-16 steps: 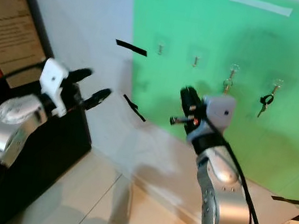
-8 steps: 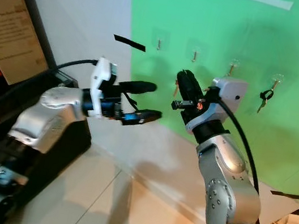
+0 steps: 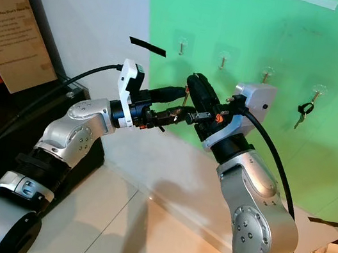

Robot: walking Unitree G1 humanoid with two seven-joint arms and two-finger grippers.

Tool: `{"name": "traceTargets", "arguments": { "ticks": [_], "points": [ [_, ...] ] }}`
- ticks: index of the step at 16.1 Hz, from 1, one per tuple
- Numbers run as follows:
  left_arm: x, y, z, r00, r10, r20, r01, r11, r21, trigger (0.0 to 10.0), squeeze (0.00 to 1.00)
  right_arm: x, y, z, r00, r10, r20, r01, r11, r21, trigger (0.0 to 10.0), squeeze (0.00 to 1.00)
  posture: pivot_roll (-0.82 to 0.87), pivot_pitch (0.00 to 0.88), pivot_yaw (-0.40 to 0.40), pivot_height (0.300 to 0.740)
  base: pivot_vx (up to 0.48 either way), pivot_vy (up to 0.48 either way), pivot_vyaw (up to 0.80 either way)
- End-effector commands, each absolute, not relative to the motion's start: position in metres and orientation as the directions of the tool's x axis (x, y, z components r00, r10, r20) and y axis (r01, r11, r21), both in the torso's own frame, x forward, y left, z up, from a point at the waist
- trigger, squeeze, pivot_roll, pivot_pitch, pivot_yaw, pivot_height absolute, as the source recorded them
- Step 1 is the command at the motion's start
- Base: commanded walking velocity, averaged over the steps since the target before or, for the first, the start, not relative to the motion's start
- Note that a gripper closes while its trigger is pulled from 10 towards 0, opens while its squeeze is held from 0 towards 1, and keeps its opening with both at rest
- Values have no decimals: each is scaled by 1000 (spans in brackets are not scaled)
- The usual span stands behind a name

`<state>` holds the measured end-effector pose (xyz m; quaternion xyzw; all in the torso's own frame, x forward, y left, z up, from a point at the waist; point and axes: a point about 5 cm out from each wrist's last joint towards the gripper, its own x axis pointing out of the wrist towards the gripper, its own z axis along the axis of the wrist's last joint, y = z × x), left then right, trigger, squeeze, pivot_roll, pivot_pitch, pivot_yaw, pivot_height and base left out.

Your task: Hang keys on a hook

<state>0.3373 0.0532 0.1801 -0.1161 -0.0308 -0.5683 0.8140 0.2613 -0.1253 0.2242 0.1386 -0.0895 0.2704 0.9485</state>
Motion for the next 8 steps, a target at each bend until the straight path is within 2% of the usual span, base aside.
{"name": "traceTargets", "arguments": {
  "ticks": [1, 8],
  "points": [
    [339, 54, 187, 337, -920, 199, 938, 312, -150, 0, 0, 259, -123, 227, 828, 501, 251, -552, 807, 211, 10000, 0, -127, 0, 112, 740, 0, 0, 0],
    [339, 47, 184, 307, -930, 201, 947, 277, -165, 0, 0, 257, -122, 229, 826, 506, 250, -556, 805, 207, 10000, 0, -137, 0, 121, 740, 0, 0, 0]
  ]
}}
